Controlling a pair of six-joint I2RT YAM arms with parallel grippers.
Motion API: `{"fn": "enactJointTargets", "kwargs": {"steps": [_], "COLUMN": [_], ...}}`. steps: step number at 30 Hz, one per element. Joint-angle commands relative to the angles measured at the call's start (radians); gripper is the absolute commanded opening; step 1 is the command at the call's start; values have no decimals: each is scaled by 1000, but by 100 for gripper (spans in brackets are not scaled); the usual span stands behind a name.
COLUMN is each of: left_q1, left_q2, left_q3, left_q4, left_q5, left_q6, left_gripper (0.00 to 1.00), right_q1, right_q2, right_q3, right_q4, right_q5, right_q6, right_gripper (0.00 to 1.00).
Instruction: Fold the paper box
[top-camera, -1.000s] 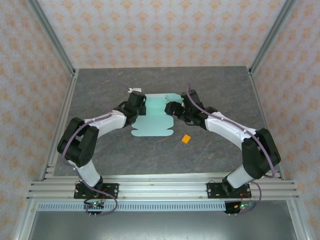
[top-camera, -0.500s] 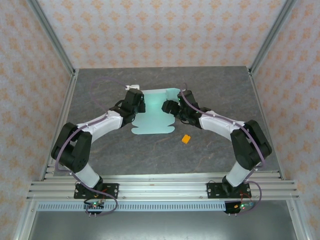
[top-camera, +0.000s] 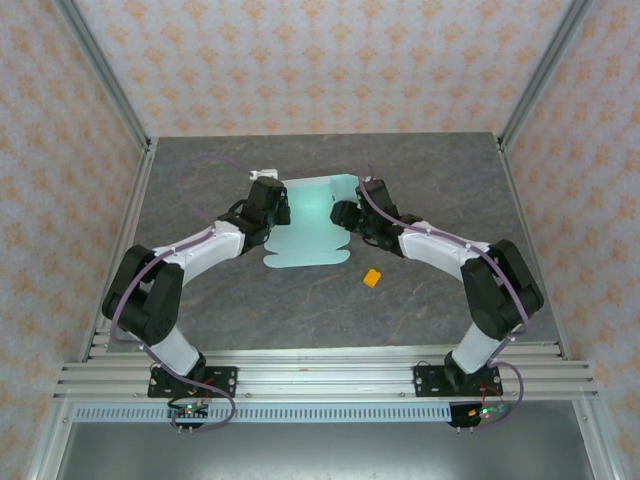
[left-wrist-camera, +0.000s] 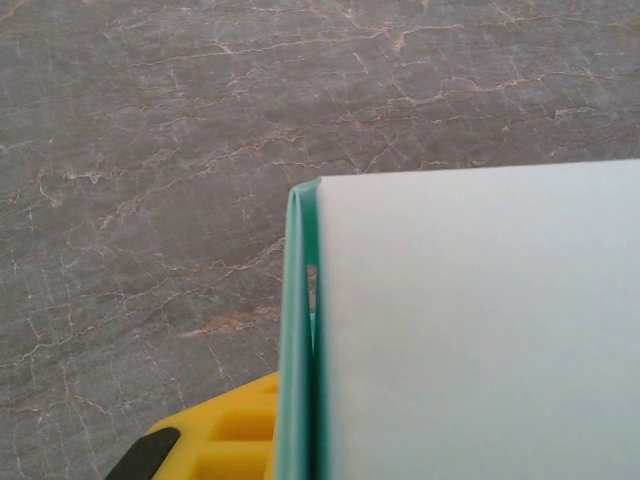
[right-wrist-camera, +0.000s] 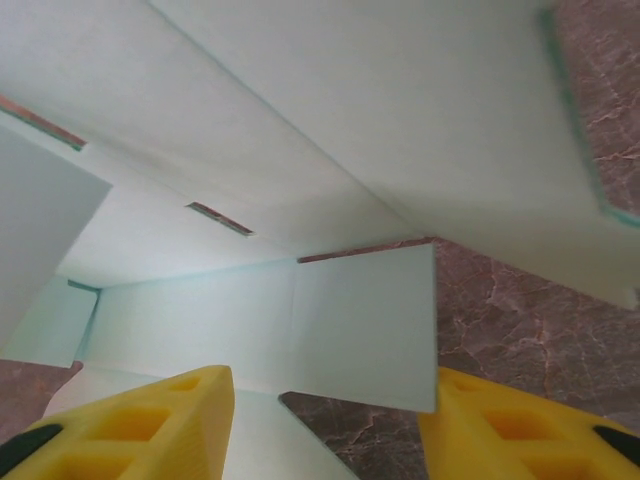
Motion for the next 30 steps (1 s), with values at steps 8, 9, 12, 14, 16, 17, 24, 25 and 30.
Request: {"fn": "enactJointTargets", "kwargs": {"steps": [8, 9, 12, 14, 16, 17, 24, 25, 30], "left_q1": [-1, -2, -3, -6, -8, -8, -11, -11, -14], "left_q2": [0, 4, 13, 18, 26, 29, 46, 46, 44], "left_q3": [3, 6, 9, 9, 8, 9, 13, 15, 20], "left_q4": [-20, -24, -27, -32, -32, -33, -34, -36, -38], "left_q5": [38, 39, 36, 30, 26, 24, 28, 31, 36], "left_q6": [7, 9, 14, 20, 23, 24, 25, 25, 25], "left_gripper": [7, 7, 7, 7, 7, 7, 7, 7, 7], "right_q1": [41, 42, 41, 43, 43, 42, 42, 42, 43], "right_q2": [-28, -29, -32, -34, -31, -30, -13, -5, 32], "right_q3": [48, 47, 42, 34, 34, 34, 43, 47, 57], "right_q4": [-29, -24, 3, 37, 60, 64, 91, 91, 118], "right_q5": [105, 106, 90, 67, 43, 35, -13, -23, -80], "right_q6": [-168, -174, -179, -181, -186, -186, -198, -197, -184], "right_gripper": [35, 33, 31, 31, 30, 31, 29, 28, 27]}}
